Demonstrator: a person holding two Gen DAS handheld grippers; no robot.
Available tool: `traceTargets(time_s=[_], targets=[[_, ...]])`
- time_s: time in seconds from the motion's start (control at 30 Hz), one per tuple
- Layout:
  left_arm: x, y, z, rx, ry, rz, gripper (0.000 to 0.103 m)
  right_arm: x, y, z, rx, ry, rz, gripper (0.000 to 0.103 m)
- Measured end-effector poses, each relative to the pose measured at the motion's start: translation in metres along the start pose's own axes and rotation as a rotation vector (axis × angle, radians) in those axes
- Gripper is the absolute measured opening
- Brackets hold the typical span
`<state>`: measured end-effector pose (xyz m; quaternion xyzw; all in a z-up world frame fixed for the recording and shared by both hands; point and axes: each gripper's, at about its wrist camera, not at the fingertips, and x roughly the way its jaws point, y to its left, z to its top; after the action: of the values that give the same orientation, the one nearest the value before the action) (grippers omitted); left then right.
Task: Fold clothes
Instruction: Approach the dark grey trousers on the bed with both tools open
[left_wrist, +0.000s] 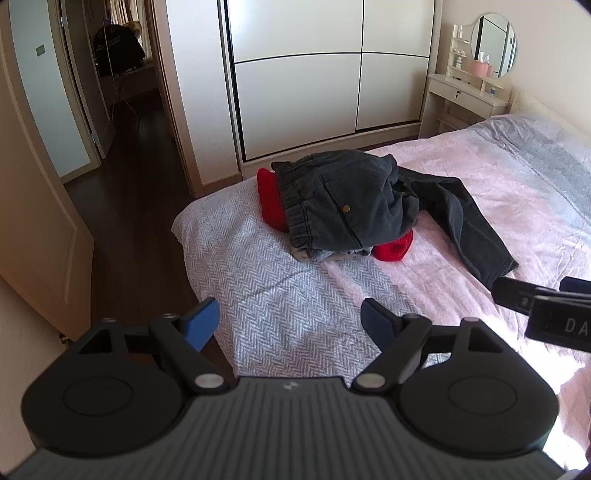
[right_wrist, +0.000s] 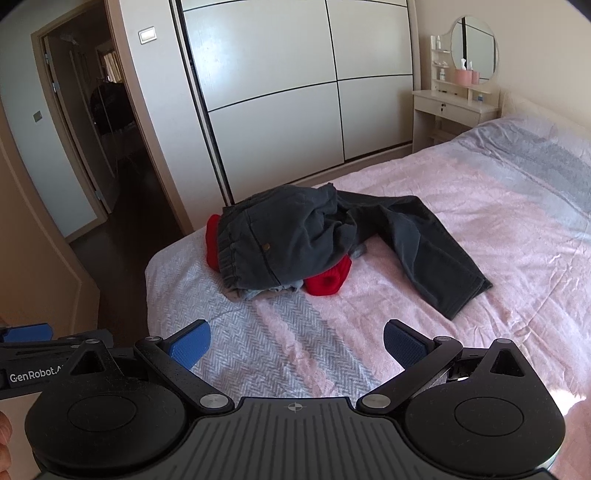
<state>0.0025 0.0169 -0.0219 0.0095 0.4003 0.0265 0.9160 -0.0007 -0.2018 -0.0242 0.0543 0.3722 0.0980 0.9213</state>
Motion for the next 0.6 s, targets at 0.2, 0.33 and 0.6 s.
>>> traceTargets(time_s=[0.2,0.33,0.6], targets=[[0.009,0.005,0.005,0.006,0.019,-0.005,0.081,0.008,-0.002,-0.002,0.021,0.02,-0.008,0.102],[0.016,0.005,0.012,0.021,0.02,-0.018,0.081,0.012,-0.001,0.001,0.033,0.022,-0.02,0.102],[0.035,0.0,0.034,0.071,0.018,-0.065,0.081,0.022,-0.004,0.013,0.074,0.016,-0.061,0.102]])
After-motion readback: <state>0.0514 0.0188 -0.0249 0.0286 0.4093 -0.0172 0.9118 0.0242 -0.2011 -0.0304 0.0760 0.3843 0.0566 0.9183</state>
